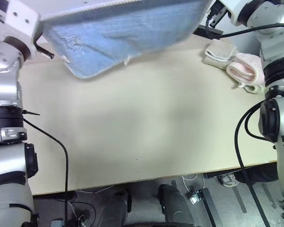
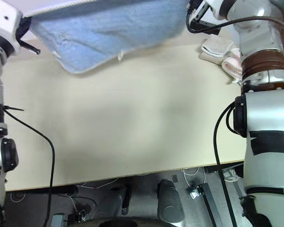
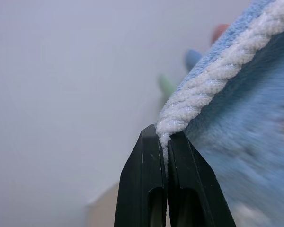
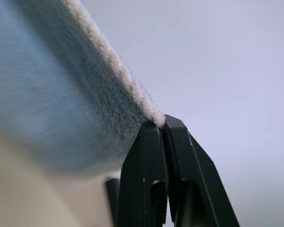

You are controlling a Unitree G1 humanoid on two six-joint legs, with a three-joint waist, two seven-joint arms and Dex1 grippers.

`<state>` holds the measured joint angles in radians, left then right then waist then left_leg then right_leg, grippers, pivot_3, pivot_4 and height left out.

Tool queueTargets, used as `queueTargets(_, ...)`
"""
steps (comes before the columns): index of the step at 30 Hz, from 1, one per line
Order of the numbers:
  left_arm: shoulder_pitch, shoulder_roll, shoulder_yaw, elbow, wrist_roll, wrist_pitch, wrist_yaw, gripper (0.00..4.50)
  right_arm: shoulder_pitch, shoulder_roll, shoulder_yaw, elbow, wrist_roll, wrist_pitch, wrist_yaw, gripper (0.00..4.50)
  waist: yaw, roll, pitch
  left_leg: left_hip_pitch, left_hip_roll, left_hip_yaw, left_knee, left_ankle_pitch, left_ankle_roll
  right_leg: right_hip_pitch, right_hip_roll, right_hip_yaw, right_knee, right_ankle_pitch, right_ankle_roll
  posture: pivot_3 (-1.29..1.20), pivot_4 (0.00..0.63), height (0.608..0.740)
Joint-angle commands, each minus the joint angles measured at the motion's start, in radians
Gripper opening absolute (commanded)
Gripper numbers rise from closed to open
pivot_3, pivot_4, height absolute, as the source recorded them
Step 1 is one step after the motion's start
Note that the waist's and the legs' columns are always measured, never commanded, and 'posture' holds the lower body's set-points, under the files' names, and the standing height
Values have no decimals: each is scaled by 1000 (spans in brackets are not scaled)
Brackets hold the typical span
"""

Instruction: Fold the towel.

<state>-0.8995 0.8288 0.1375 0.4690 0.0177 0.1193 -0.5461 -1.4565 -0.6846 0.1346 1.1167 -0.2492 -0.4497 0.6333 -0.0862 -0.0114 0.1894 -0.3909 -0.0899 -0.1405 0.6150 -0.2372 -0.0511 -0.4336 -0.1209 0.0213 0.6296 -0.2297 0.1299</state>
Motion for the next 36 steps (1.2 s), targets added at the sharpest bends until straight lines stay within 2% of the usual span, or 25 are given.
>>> queueTargets(1,183,54,54,-176,-80,43,-124,0,129,-39,-33,-200,125,26,237,23,-13,0,0,0,0,0,1,0,0,0,0,0,1,0,0,0,150,740)
queueTargets(5,520,85,132,-481,-173,187,-223,0,444,-130,-41,-574,261,229,480,23,-9,1,1,-3,2,0,3,0,1,-4,0,1,3,0,0,0,150,740)
queueTargets(9,813,113,242,-734,-251,335,-299,0,731,-260,-86,-915,387,483,617,23,9,2,2,-9,2,0,9,-2,3,-9,0,2,5,0,0,0,150,740)
queueTargets(13,1019,137,357,-888,-320,457,-378,0,967,-398,-162,-1136,501,666,719,23,35,2,2,-9,3,2,15,-5,8,-7,1,3,6,1,-1,0,150,740)
queueTargets(16,1117,151,418,-945,-346,486,-424,0,1063,-461,-213,-1202,545,733,741,23,49,2,2,2,7,4,16,-6,10,6,2,3,2,1,-2,0,150,740)
queueTargets(20,1076,161,393,-897,-331,460,-396,0,1030,-440,-192,-1177,511,722,693,23,61,1,1,3,10,8,18,-6,10,8,2,2,1,0,-7,0,150,740)
queueTargets(23,941,153,293,-773,-276,399,-332,0,935,-380,-117,-1083,423,663,633,23,68,1,1,3,11,9,18,-6,10,8,3,2,0,3,-5,0,150,740)
queueTargets(29,654,106,55,-427,-120,218,-243,0,719,-216,26,-750,239,473,525,23,68,1,1,2,9,10,17,-6,9,6,3,2,0,5,-2,0,150,740)
queueTargets(36,502,38,-64,-169,-34,80,-198,0,586,-85,81,-441,156,315,452,23,64,1,1,0,7,10,15,-6,9,2,3,2,0,6,-2,0,150,740)
